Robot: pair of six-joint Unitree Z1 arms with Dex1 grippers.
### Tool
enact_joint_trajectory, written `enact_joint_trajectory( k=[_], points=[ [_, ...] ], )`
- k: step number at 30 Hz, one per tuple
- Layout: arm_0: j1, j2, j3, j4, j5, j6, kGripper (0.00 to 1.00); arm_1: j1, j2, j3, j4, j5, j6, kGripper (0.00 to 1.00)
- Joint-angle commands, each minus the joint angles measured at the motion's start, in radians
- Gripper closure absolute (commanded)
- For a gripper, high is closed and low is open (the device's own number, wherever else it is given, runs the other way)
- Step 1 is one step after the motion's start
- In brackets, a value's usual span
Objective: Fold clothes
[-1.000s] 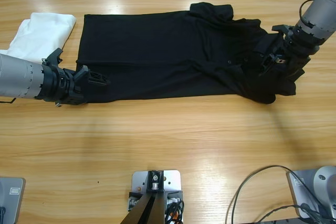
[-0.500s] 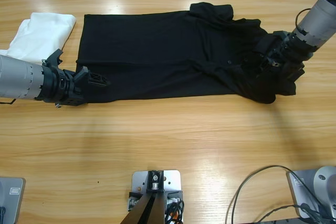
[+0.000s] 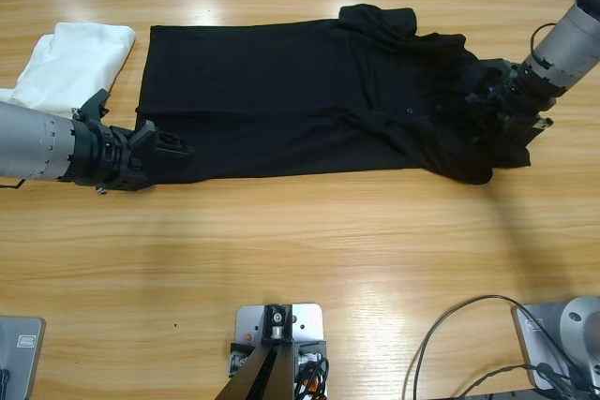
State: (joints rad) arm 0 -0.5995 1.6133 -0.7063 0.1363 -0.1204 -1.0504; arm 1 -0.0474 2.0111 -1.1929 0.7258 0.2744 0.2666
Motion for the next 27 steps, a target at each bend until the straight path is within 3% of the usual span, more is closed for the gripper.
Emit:
enact_joint_trajectory(
  k=[1, 4, 10, 11, 12, 13, 16, 22, 24, 27],
  points=[
    [-0.021, -0.005, 0.034, -0.009, 0.007, -0.016, 0.05, -0.074, -0.064, 0.034, -0.059, -0.041, 0.036, 1.0],
    [-0.028, -0.002, 0.034, -0.009, 0.007, -0.019, 0.05, -0.1, -0.076, 0.042, -0.085, -0.102, 0.045, 1.0],
    [-0.028, -0.002, 0.034, -0.009, 0.007, -0.02, 0.05, -0.106, -0.029, 0.107, -0.21, -0.101, 0.018, 1.0],
    [-0.028, -0.003, 0.034, -0.009, 0.007, -0.02, 0.05, -0.106, -0.01, 0.108, -0.219, -0.085, 0.001, 0.845],
    [-0.028, -0.002, 0.034, -0.009, 0.007, -0.02, 0.05, -0.106, 0.003, 0.108, -0.22, -0.069, -0.014, 0.202],
    [-0.028, -0.001, 0.034, -0.009, 0.007, -0.02, 0.05, -0.106, 0.005, 0.111, -0.221, -0.057, -0.025, 0.004],
    [-0.029, 0.005, 0.033, -0.014, 0.007, -0.02, 0.05, -0.106, -0.047, 0.122, -0.207, -0.003, -0.029, 0.0],
    [-0.032, 0.011, 0.034, -0.016, 0.008, -0.018, 0.05, -0.024, -0.348, 0.128, -0.207, -0.052, -0.141, 0.0],
    [-0.032, 0.006, 0.027, -0.017, 0.016, -0.011, 0.051, 0.039, -0.363, 0.099, -0.2, -0.006, -0.181, 0.006],
    [-0.032, -0.005, 0.019, -0.017, 0.03, -0.004, 0.055, 0.11, -0.281, 0.093, -0.189, 0.057, -0.241, 0.124]
  ],
)
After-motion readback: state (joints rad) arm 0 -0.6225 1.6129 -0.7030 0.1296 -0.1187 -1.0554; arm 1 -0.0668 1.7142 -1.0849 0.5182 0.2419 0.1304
